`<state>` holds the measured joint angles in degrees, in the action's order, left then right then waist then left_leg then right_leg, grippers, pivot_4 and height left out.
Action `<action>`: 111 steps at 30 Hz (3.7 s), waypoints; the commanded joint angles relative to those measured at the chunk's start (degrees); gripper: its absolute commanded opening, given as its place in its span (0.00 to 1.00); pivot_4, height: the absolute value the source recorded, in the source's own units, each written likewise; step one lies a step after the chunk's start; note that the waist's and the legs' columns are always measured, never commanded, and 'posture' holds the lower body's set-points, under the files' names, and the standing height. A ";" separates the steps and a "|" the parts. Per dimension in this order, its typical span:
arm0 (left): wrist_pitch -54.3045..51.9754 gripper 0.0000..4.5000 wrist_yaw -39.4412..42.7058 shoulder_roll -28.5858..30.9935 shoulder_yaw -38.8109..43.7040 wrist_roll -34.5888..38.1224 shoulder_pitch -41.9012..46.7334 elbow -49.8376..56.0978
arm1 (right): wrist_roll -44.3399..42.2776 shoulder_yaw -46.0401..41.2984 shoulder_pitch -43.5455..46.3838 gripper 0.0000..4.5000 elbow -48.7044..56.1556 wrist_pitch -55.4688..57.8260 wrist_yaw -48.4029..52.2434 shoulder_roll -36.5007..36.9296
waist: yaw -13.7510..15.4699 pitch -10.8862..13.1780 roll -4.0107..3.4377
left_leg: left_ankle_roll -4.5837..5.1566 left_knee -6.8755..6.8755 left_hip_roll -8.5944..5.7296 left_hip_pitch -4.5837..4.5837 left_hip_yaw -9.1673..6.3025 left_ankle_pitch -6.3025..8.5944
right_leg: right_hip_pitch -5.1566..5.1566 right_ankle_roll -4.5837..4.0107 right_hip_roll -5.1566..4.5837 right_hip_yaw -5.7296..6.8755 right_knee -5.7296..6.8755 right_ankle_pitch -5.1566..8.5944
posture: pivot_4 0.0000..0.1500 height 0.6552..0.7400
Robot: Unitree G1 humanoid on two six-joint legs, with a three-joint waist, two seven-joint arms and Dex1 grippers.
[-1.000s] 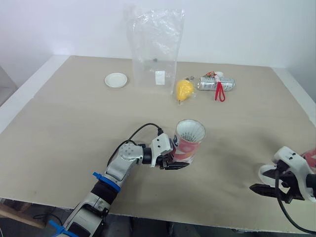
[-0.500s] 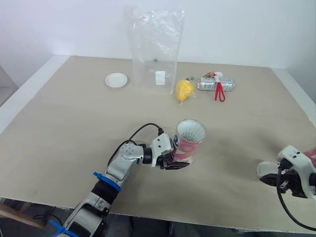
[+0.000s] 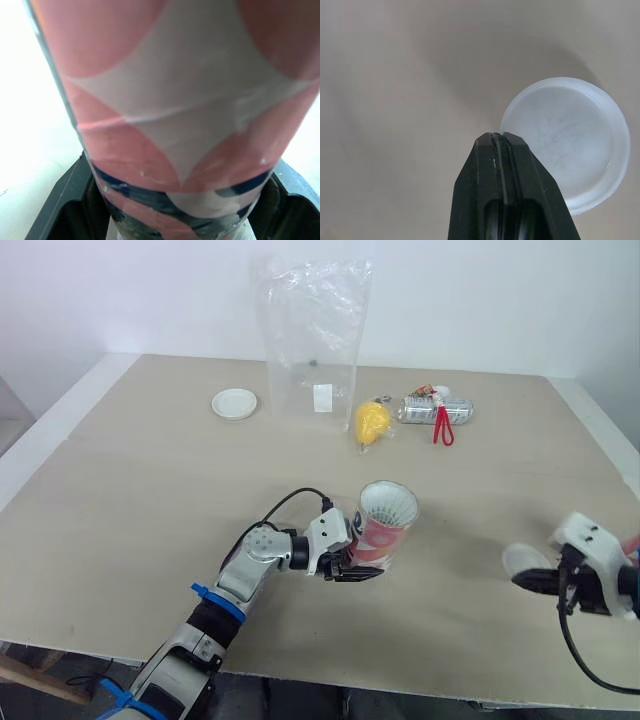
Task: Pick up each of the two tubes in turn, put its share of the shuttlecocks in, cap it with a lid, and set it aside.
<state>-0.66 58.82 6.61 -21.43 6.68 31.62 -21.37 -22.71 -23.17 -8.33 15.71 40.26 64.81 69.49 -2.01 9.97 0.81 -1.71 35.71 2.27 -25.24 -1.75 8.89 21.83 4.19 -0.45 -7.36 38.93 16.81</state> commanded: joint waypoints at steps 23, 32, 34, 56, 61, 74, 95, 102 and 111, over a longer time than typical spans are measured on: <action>-3.46 0.66 6.08 1.80 -2.17 -1.43 1.48 -3.95 | -8.77 41.79 70.94 0.01 1.58 -14.55 27.69 2.88 | -0.60 0.02 -0.08 | -0.07 -0.37 -0.06 -0.02 -0.01 0.19 | 0.06 -0.20 -0.19 0.14 -0.23 0.09 | 1.00 1.00; -3.86 0.66 5.23 2.04 -1.86 -1.45 0.93 -2.92 | -8.82 52.40 76.46 0.01 -2.51 -21.29 27.69 2.93 | -0.64 0.02 -0.08 | -0.02 -0.33 -0.06 0.01 -0.02 0.32 | 0.05 -0.28 -0.19 0.16 -0.19 0.14 | 1.00 1.00; -4.00 0.66 4.87 2.01 -1.81 -1.41 0.72 -2.67 | -9.07 53.94 77.48 0.01 -2.96 -21.76 27.69 2.71 | -0.64 0.02 -0.08 | -0.02 -0.33 -0.04 0.03 -0.03 0.31 | 0.04 -0.25 -0.19 0.18 -0.18 0.16 | 1.00 1.00; -4.99 0.66 3.39 2.36 -1.57 -1.35 -0.16 -1.32 | -10.00 60.44 80.02 0.01 -6.41 -25.64 27.69 1.98 | -0.64 0.02 -0.09 | -0.02 -0.30 -0.01 0.05 -0.01 0.31 | 0.04 -0.16 -0.18 0.20 -0.10 0.22 | 1.00 1.00; -5.06 0.66 3.18 2.44 -1.56 -1.36 -0.13 -1.27 | -9.95 60.57 79.75 0.01 -6.89 -26.41 27.69 1.76 | -0.64 0.02 -0.09 | -0.02 -0.30 0.00 0.06 -0.01 0.31 | 0.04 -0.16 -0.18 0.20 -0.08 0.22 | 1.00 1.00; -5.41 0.66 3.19 2.74 -1.86 -1.26 -0.43 -0.75 | -10.56 59.31 78.50 0.61 -7.69 -24.67 27.69 2.25 | -0.64 0.02 -0.09 | -0.02 -0.27 0.00 0.08 -0.01 0.31 | 0.04 -0.21 -0.18 0.20 -0.02 0.20 | 1.00 1.00; -6.66 0.66 4.04 3.79 -1.63 -0.70 0.13 -0.32 | -24.94 18.02 44.04 0.45 -2.73 -2.71 -1.10 -14.68 | -0.78 -0.15 -0.07 | 0.00 -0.19 0.21 0.15 -0.19 0.35 | -0.09 -0.23 0.20 0.25 0.11 0.25 | 1.00 1.00; -6.92 0.66 3.96 3.36 -1.72 -0.52 0.28 -0.26 | -24.09 17.53 42.78 0.01 1.15 -2.47 -0.74 -14.67 | -0.77 -0.15 -0.08 | 0.00 -0.18 0.27 0.18 -0.19 0.34 | -0.11 -0.19 0.26 0.25 0.11 0.25 | 1.00 1.00; -6.81 0.66 3.82 3.38 -1.50 -0.50 0.38 -0.49 | -18.88 23.87 45.04 0.01 2.60 -2.16 1.63 -14.26 | -0.75 -0.15 -0.07 | 0.00 -0.19 0.27 0.17 -0.18 0.34 | -0.12 -0.19 0.26 0.24 0.11 0.26 | 1.00 1.00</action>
<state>-5.45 62.39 9.07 -21.99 7.49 33.03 -19.66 -42.16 1.01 35.00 16.74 38.42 65.61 54.71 -2.76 9.82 0.74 -1.71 35.53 2.53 -25.07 -1.93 9.23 21.72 4.01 -0.19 -7.13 39.03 17.07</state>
